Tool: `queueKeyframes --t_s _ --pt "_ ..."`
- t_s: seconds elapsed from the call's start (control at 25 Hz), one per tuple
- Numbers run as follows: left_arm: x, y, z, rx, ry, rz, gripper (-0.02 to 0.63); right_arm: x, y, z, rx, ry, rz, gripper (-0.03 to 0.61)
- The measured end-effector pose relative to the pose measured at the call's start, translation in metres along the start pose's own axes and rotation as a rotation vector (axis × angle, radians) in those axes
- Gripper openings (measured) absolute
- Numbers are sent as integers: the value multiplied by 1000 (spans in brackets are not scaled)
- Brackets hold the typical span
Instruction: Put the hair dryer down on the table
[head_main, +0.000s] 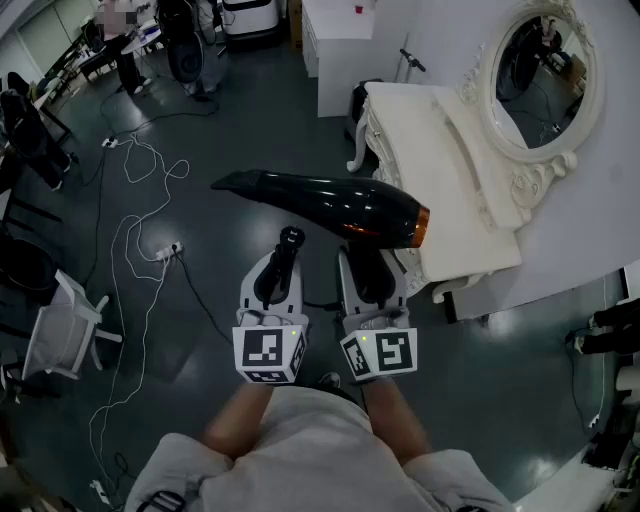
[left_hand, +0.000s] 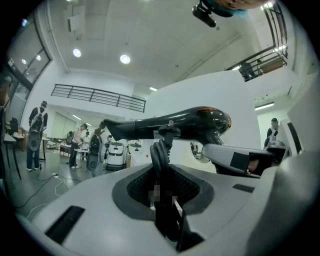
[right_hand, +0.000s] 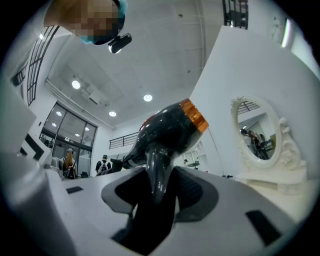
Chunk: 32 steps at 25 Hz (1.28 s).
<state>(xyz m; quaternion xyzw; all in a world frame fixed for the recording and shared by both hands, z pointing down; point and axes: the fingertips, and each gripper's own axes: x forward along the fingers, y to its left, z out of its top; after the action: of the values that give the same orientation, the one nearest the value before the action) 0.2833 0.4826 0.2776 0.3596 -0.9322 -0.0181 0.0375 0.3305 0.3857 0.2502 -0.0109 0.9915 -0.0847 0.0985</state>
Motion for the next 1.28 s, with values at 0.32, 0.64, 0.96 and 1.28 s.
queueKeyframes --t_s 0.32,0.64,0.96,1.28 --pt "11 8 -5 -8 12 -17 72 10 3 -9 -8 9 -10 187" --pt "52 54 -8 -43 40 -24 72 68 -1 -28 23 39 -43 187" --pt "94 114 -6 -53 46 -48 72 133 20 -47 6 38 -49 187" --pt "130 157 -2 -71 54 -123 72 179 26 -62 36 20 -133 187"
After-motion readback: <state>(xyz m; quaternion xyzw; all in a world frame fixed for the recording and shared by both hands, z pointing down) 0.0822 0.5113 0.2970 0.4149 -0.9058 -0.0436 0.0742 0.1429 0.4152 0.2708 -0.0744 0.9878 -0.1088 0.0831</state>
